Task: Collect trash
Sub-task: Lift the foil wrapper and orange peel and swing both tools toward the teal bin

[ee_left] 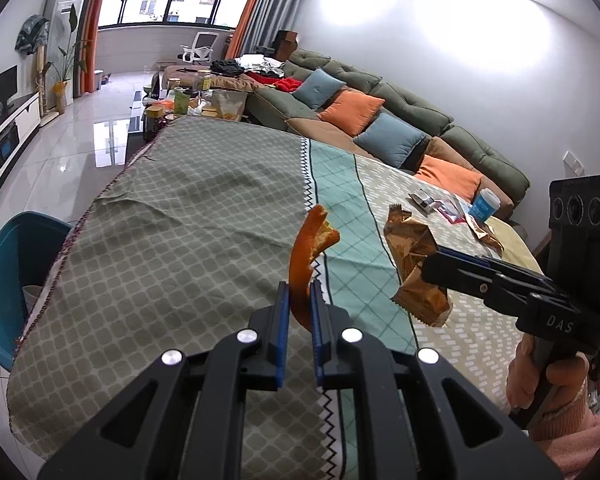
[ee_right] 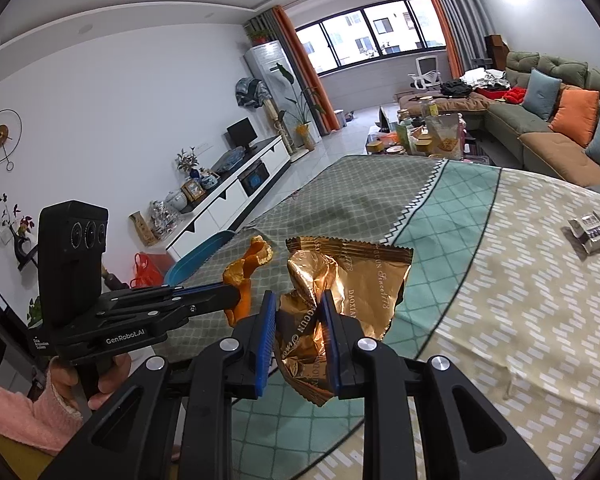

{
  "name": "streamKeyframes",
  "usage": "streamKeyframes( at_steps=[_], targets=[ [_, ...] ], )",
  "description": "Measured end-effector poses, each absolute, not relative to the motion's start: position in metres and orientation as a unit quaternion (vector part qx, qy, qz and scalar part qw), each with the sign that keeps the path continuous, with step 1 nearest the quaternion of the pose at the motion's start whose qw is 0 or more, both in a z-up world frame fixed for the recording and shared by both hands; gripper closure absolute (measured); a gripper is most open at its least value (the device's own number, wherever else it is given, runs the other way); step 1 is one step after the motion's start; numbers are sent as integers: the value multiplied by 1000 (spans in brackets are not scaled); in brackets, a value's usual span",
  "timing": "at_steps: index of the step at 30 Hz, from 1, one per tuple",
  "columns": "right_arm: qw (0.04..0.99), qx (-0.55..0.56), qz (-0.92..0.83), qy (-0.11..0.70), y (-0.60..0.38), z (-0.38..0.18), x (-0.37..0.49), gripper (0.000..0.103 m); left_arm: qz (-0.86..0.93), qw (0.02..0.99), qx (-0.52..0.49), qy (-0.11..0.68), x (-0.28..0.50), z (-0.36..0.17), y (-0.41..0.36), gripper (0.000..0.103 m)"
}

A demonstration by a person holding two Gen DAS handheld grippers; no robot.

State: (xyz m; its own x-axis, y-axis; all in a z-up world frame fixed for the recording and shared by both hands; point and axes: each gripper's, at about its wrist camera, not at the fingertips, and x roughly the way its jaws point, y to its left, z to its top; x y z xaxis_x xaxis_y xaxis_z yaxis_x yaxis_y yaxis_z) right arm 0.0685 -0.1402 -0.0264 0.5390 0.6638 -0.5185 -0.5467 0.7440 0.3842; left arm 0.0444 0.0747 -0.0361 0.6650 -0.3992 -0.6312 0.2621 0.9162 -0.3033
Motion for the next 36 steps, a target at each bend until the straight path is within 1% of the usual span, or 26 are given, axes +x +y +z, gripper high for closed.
streamKeyframes(
  at_steps=[36],
  targets=[
    [847, 73, 404, 338, -86, -24, 78, 80, -132, 920, -121, 349, 35, -26, 130, 92]
  ],
)
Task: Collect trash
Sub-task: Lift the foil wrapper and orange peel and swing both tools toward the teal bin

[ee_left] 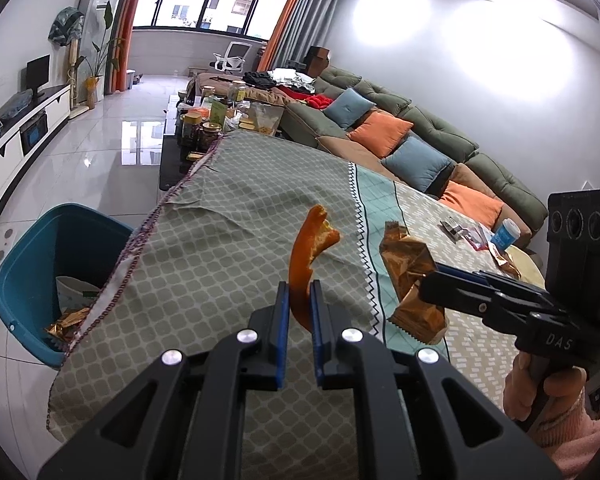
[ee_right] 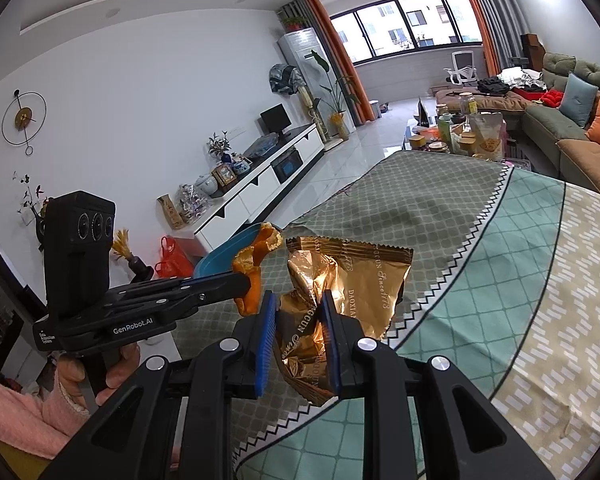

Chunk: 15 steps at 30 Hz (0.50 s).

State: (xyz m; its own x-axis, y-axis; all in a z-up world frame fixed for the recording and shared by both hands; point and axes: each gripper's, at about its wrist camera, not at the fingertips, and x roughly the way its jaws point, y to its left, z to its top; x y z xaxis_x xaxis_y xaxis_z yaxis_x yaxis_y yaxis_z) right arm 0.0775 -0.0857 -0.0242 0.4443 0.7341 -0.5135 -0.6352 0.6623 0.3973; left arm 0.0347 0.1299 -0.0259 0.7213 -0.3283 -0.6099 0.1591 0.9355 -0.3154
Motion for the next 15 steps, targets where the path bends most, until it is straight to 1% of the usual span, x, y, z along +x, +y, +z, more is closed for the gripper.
streamKeyframes(
  at_steps=[15],
  targets=[
    [836, 67, 425, 340, -62, -23, 81, 80, -111, 923, -132, 344, 30, -25, 146, 92]
  ],
)
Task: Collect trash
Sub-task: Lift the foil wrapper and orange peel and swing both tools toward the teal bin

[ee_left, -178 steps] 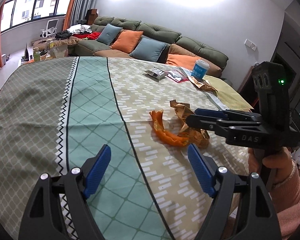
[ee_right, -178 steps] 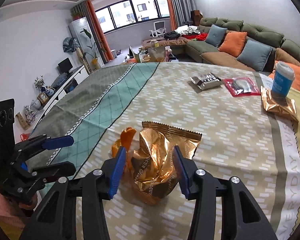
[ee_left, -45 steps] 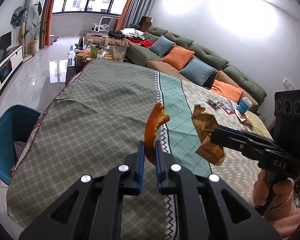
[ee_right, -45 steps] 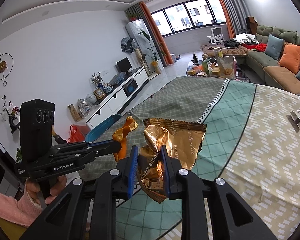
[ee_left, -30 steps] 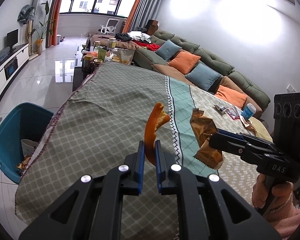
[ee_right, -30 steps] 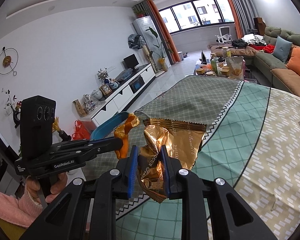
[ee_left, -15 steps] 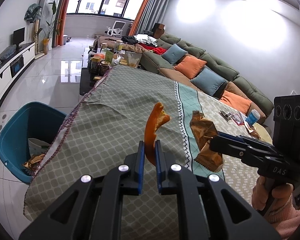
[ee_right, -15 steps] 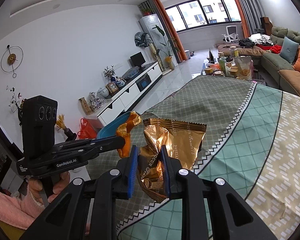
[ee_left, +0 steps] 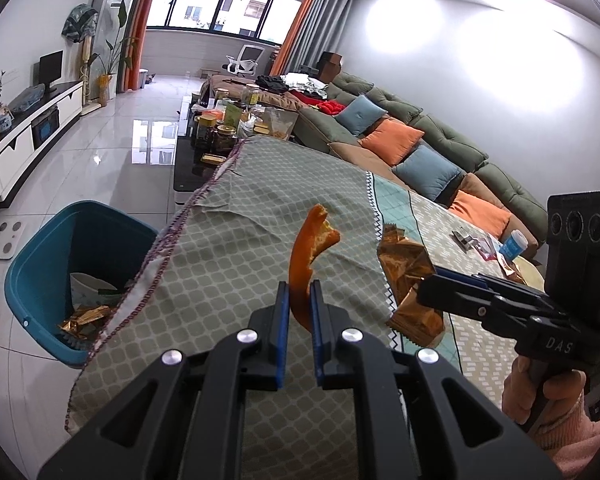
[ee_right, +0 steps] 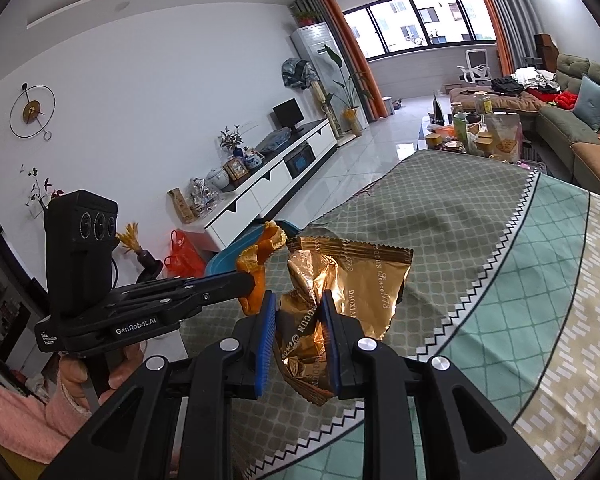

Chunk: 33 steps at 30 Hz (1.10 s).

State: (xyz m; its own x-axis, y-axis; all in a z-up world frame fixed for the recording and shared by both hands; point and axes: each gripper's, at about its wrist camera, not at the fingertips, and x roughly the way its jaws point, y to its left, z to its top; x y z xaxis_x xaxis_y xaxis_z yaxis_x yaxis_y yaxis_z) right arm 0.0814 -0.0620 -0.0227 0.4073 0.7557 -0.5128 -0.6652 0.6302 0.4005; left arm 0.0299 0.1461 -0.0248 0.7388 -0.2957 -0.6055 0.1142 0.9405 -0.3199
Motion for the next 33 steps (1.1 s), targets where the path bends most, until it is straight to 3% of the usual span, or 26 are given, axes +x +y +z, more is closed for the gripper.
streamKeyframes(
  at_steps=[33],
  targets=[
    [820, 47, 457, 343, -19, -22, 85, 80, -65, 931, -149, 327, 28, -20, 187, 92]
  ],
)
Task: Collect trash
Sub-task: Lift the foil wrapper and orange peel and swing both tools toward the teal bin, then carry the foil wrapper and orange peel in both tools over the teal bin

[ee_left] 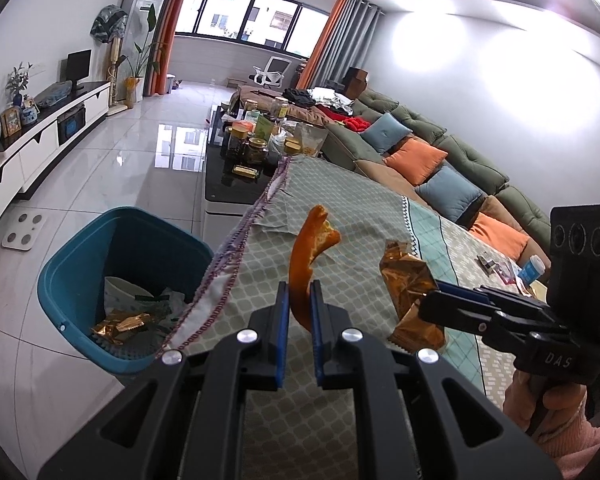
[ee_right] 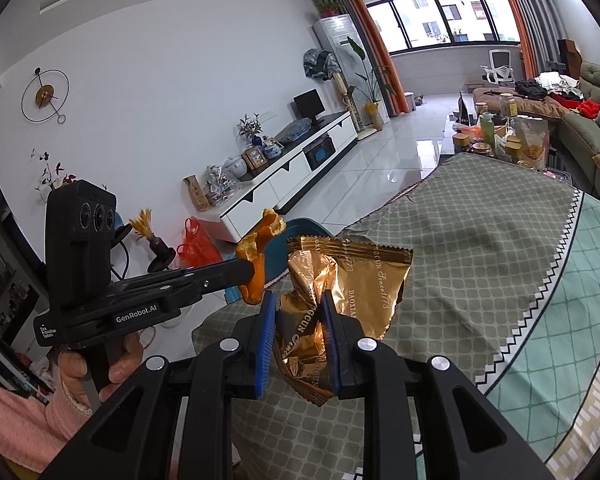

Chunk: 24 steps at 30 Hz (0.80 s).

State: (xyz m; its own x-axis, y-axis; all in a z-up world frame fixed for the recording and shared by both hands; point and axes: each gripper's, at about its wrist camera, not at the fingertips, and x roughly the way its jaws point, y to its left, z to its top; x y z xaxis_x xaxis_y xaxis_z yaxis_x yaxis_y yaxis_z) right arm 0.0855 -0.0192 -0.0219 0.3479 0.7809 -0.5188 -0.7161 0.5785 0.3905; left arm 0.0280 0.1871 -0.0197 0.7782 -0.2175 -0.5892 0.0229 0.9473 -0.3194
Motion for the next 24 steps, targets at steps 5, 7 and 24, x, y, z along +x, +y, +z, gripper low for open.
streamKeyframes(
  at_steps=[5, 7, 24],
  targets=[
    [818, 44, 459, 343, -13, -20, 87, 80, -59, 931, -152, 325, 26, -19, 192, 92],
    [818, 44, 460, 343, -10, -20, 88, 80, -57, 932, -153, 324, 27, -19, 194, 92],
    [806, 38, 479, 346, 10, -18, 94, 80, -31, 934, -160, 318, 23, -16, 214, 92]
  ],
)
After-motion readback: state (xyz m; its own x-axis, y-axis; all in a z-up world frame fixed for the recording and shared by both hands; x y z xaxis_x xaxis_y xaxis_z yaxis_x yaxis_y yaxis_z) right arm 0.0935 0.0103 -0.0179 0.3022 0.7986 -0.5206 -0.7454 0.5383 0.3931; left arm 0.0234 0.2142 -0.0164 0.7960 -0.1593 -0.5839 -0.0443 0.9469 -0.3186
